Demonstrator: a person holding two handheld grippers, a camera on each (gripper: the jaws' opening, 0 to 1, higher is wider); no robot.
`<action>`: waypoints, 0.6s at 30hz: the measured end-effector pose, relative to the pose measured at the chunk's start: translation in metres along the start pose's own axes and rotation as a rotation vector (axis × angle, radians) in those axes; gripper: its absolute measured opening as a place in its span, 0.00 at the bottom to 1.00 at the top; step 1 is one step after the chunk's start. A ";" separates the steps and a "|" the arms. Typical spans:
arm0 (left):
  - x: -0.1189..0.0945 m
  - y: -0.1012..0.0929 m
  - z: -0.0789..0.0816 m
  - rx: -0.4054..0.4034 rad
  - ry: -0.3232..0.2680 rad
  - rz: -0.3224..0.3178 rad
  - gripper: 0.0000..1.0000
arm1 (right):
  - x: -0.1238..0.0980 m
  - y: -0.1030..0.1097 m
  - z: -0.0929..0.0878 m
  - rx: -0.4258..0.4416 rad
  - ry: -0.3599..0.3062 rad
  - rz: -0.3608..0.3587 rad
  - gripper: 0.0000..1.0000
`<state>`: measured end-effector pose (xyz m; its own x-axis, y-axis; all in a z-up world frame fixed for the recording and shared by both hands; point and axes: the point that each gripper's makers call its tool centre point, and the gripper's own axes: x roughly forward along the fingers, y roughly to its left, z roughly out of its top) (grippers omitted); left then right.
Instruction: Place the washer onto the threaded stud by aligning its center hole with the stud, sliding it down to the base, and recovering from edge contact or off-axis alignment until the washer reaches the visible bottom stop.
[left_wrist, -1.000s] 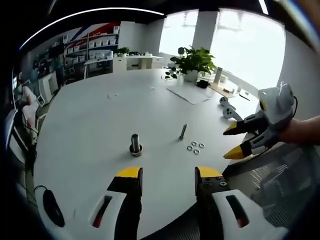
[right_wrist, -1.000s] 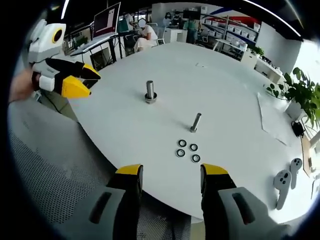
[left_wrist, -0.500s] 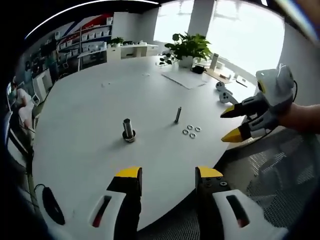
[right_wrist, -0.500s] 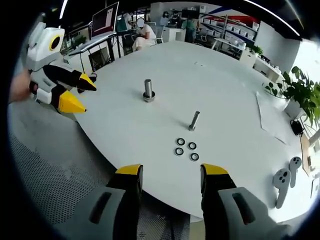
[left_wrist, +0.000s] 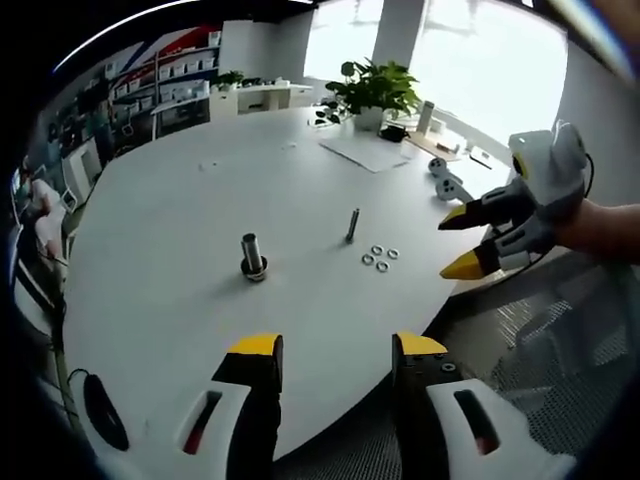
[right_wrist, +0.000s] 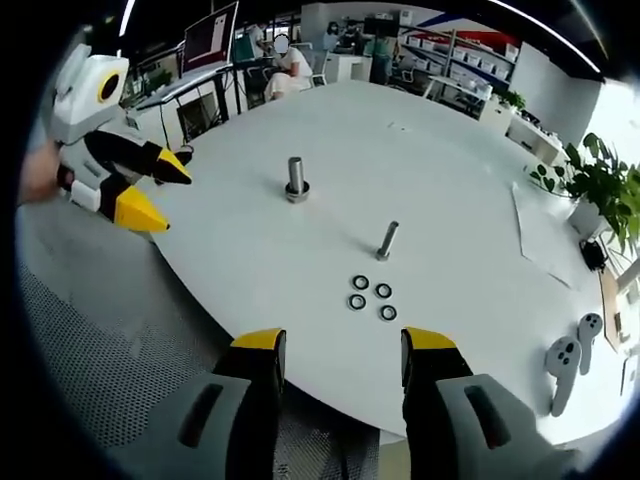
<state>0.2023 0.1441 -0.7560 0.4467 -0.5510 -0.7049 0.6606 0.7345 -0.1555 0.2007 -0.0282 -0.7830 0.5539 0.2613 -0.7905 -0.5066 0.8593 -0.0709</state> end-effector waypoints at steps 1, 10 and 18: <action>0.000 0.000 0.000 -0.001 -0.001 -0.001 0.42 | 0.000 0.000 0.000 -0.002 0.002 0.000 0.49; -0.001 -0.001 0.001 -0.009 -0.008 -0.009 0.42 | 0.002 0.003 -0.006 -0.009 0.030 0.008 0.49; -0.001 -0.002 0.002 0.003 -0.010 -0.011 0.42 | 0.002 0.006 -0.001 -0.033 0.020 0.005 0.48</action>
<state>0.2023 0.1423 -0.7534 0.4451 -0.5628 -0.6965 0.6674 0.7271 -0.1610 0.1987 -0.0232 -0.7855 0.5383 0.2561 -0.8029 -0.5308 0.8430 -0.0870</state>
